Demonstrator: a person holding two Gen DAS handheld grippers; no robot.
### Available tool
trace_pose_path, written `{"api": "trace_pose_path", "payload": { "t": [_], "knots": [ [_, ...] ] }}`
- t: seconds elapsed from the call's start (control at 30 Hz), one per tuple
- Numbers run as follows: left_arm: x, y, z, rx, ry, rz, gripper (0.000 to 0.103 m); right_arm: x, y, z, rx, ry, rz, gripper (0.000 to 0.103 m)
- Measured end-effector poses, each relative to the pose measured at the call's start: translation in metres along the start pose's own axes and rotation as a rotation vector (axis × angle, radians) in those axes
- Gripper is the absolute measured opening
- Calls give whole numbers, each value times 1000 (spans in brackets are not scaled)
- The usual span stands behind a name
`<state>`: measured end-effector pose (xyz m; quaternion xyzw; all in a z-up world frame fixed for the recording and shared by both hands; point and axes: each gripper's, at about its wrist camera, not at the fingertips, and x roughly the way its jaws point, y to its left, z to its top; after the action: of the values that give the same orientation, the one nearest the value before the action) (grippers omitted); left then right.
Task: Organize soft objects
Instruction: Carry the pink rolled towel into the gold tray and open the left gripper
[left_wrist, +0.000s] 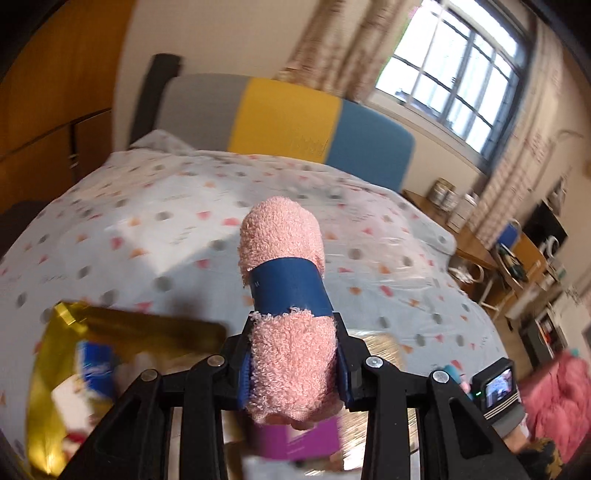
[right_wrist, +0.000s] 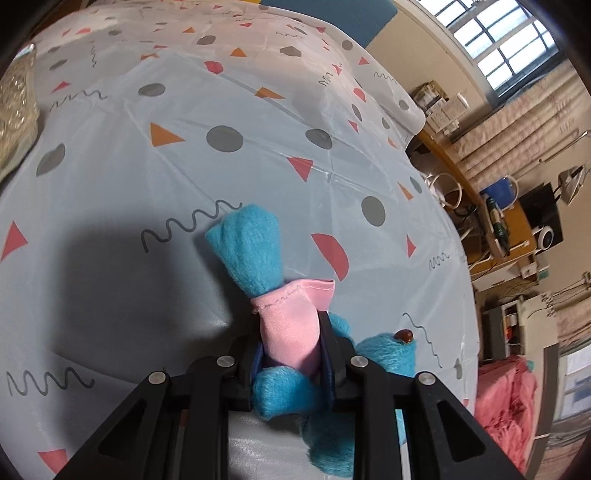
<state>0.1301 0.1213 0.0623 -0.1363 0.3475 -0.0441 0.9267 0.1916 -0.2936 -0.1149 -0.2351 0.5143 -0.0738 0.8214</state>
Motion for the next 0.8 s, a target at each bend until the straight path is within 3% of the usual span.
{"api": "trace_pose_path", "payload": {
  "t": [0.2,0.43,0.6,0.8],
  "knots": [
    [-33,84,-42,-114,14,83,36,0,5,1,-7,3,-41,25],
    [-73,175,-96,-240,38,236,36,-1,17,-2,-63,-16,-110,24],
    [-84,205,-120,-277,57,284,36,0,20,-2,-72,-19,-134,24],
    [-64,204,-132,-228,121,305,38,-1,23,-2,-68,-7,-157,24]
  ]
}}
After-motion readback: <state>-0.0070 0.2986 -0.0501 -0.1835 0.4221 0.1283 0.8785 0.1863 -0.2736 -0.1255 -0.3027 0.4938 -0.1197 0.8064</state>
